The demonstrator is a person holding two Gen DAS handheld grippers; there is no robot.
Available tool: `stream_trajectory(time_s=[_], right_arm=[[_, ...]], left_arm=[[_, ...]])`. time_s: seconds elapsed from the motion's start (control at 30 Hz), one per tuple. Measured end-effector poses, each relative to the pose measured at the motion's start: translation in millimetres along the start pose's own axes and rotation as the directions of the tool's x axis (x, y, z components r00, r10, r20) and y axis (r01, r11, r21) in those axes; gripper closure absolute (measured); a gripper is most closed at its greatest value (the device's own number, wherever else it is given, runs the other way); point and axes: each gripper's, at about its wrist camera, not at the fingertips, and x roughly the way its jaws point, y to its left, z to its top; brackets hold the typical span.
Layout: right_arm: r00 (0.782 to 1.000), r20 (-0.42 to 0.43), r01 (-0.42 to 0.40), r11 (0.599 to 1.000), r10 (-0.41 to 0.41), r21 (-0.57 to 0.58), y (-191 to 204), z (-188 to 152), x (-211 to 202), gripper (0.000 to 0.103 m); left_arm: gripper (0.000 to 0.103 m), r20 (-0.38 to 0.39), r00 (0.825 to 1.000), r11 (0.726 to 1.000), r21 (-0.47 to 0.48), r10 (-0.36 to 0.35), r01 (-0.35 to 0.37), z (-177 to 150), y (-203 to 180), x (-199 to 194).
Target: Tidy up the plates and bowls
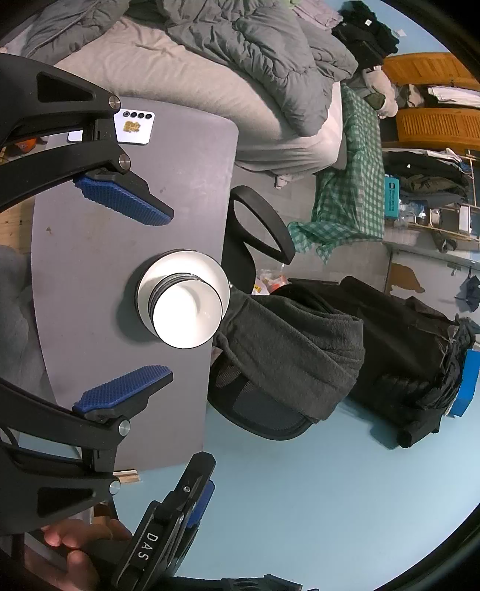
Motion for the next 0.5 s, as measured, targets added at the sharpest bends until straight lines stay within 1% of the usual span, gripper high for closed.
stream_trajectory(time_s=[0.13,0.5], right_arm=[[1.0,0.001,-0.002,1.0,0.002,0.002,0.2,-1.5,-0.1,0.033],[1.0,0.0,-0.002,1.0,0.002,0.004,1.9,-2.7,-0.8,0.033]], left_arm=[[0.023,-0.006,1.0,1.0,-0.004,-0.013,0.013,-0.7,0.0,-1.5],[0.023,-0.007,1.0,1.0,0.009,-0.009,0.009,-2.1,-0.1,-5.4]])
